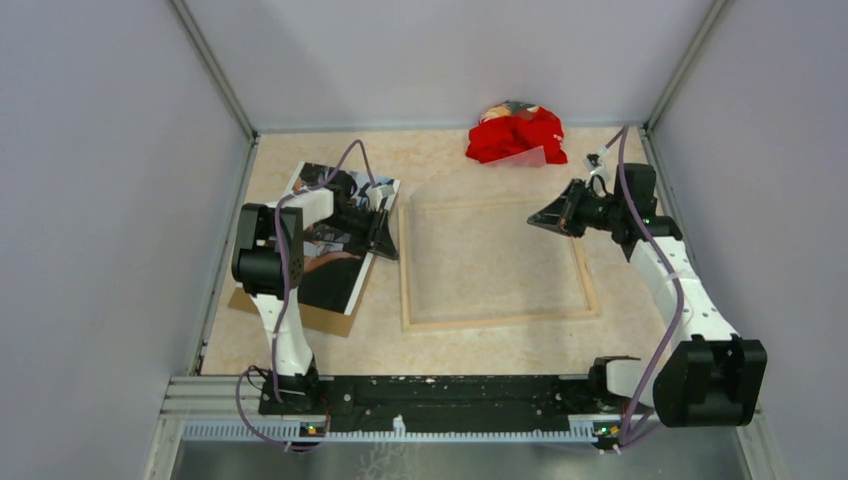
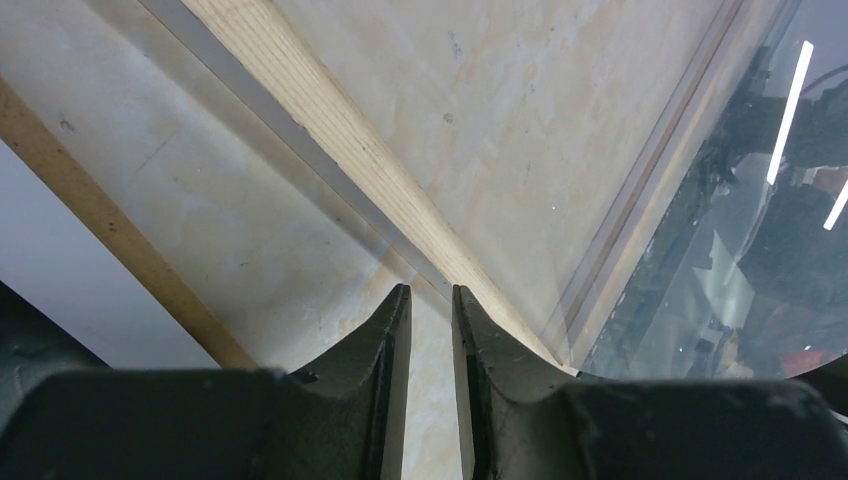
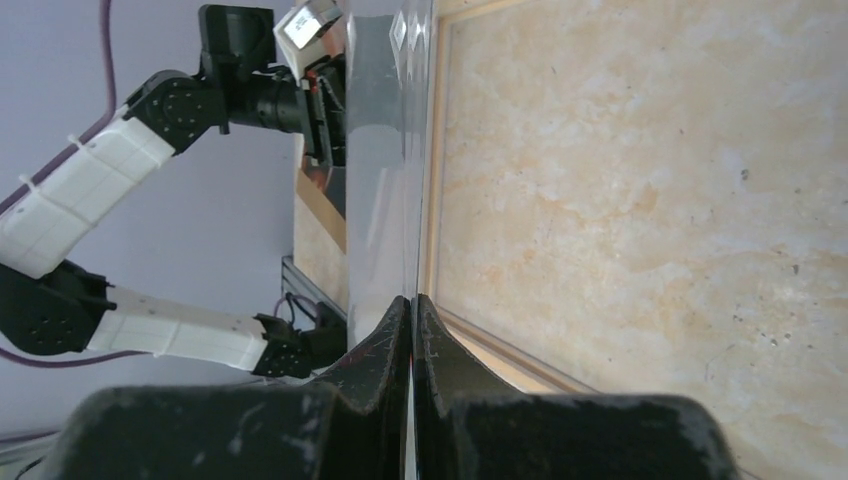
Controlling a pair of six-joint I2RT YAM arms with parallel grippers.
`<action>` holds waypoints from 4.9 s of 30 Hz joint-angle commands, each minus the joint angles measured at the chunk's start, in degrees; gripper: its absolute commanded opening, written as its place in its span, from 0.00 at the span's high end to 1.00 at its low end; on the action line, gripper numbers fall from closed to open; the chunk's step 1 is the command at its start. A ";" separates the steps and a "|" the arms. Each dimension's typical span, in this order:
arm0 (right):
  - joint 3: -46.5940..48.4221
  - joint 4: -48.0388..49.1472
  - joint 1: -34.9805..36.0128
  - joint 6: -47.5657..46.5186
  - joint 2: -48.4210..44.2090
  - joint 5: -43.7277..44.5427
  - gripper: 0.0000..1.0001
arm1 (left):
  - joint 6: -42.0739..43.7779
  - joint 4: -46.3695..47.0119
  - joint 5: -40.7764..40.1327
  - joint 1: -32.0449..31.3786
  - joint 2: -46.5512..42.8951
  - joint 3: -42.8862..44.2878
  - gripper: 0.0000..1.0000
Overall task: Put the photo into the frame
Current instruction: Place the photo frame item in the photo frame.
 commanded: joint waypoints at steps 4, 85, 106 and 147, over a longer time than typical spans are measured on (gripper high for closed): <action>1.52 -2.45 -2.28 -6.36 1.04 3.17 1.00 | 0.43 1.07 1.65 0.26 -0.04 -0.82 0.72; -5.86 8.46 -2.42 -0.26 -1.38 -4.90 1.00 | 0.52 1.38 2.11 0.08 1.54 -0.46 0.75; -3.20 -3.09 -2.09 -11.14 3.35 7.87 0.90 | 0.86 1.34 2.10 0.09 1.34 -0.72 0.75; 1.97 -11.29 7.15 -19.02 12.61 41.56 0.42 | 0.84 1.26 2.91 0.12 1.98 -0.67 0.76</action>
